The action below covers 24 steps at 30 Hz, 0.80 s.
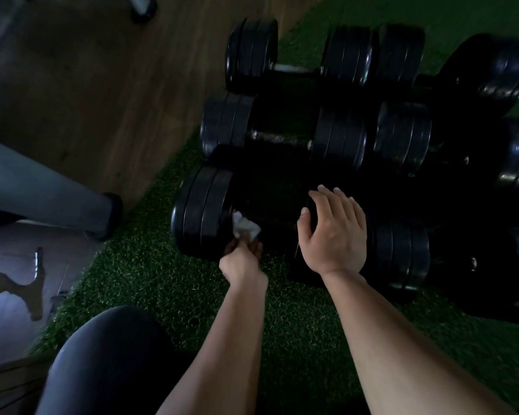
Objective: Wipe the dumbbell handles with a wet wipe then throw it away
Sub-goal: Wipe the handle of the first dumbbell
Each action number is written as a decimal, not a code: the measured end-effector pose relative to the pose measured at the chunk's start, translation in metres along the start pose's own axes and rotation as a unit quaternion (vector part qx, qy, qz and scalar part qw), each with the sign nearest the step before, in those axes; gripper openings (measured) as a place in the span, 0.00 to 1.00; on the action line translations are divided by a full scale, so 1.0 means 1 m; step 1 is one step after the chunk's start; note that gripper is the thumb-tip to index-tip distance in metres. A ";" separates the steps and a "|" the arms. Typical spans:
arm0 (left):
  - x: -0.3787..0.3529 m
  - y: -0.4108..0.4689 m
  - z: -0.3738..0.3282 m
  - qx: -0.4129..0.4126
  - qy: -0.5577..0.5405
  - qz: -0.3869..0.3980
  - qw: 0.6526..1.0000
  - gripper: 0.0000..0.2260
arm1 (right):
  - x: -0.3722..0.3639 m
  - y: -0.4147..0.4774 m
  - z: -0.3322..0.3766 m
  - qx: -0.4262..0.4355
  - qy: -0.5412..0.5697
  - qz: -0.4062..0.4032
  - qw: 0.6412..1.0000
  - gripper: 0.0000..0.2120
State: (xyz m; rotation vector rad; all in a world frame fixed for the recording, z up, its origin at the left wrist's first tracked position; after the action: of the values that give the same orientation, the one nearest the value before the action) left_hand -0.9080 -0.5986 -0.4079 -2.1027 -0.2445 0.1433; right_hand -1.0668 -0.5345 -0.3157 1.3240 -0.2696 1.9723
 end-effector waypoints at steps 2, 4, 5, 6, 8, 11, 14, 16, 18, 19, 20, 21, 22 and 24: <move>-0.007 -0.003 0.001 0.006 -0.031 0.010 0.999 0.09 | 0.000 0.000 -0.001 -0.001 -0.001 -0.001 1.000 0.20; -0.014 -0.003 0.002 -0.004 -0.015 0.016 1.000 0.07 | 0.001 0.000 0.000 -0.001 0.001 -0.004 1.000 0.20; -0.016 -0.003 0.001 -0.013 0.007 0.016 1.000 0.04 | 0.001 0.000 0.000 -0.001 0.000 -0.006 1.000 0.20; -0.019 -0.003 0.001 -0.021 0.039 0.015 0.999 0.03 | 0.001 0.000 0.001 0.000 -0.001 -0.006 1.000 0.20; -0.024 -0.002 0.006 -0.027 0.116 0.026 0.993 0.04 | 0.000 0.001 0.000 0.001 -0.004 -0.004 1.000 0.21; -0.029 -0.005 0.020 -0.018 0.182 0.094 0.979 0.07 | 0.000 0.000 0.000 0.001 -0.006 -0.003 1.000 0.21; -0.019 0.003 0.013 -0.026 0.155 0.055 0.986 0.03 | 0.000 0.000 0.000 0.002 -0.006 -0.004 1.000 0.20; -0.018 0.007 0.010 -0.016 0.120 0.042 0.992 0.04 | -0.001 0.000 0.000 0.004 -0.007 -0.005 1.000 0.20; -0.023 0.006 0.013 -0.023 0.174 0.048 0.983 0.05 | -0.001 0.000 0.001 0.005 -0.009 -0.005 1.000 0.20; -0.028 0.004 0.016 -0.039 0.229 0.065 0.970 0.05 | 0.000 0.000 0.001 0.004 -0.009 -0.004 1.000 0.20; -0.033 0.000 0.018 -0.060 0.293 0.088 0.950 0.03 | 0.000 0.000 0.001 0.003 -0.009 -0.003 1.000 0.20; -0.036 -0.003 0.018 -0.083 0.350 0.105 0.927 0.02 | 0.000 0.000 0.000 0.003 -0.009 -0.003 1.000 0.20; -0.037 -0.004 0.016 -0.104 0.387 0.115 0.909 0.02 | 0.000 -0.001 0.000 0.003 -0.009 -0.004 1.000 0.20; -0.037 -0.002 0.006 -0.152 0.411 0.132 0.889 0.03 | 0.000 0.000 0.000 0.003 -0.008 -0.007 1.000 0.19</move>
State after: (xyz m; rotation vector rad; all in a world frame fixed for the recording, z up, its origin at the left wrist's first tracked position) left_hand -0.9450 -0.6010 -0.4091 -2.2980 0.5631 -0.6617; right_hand -1.0666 -0.5342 -0.3153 1.3423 -0.2606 1.9536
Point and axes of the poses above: each hand's wrist, its own y-axis towards the middle knuckle, its own x-axis out of the back of the hand, z = x × y, the point moved 6 cm from there along y, towards the middle knuckle, and after that the axes turned 12 degrees about y, right-handed, at the moved point
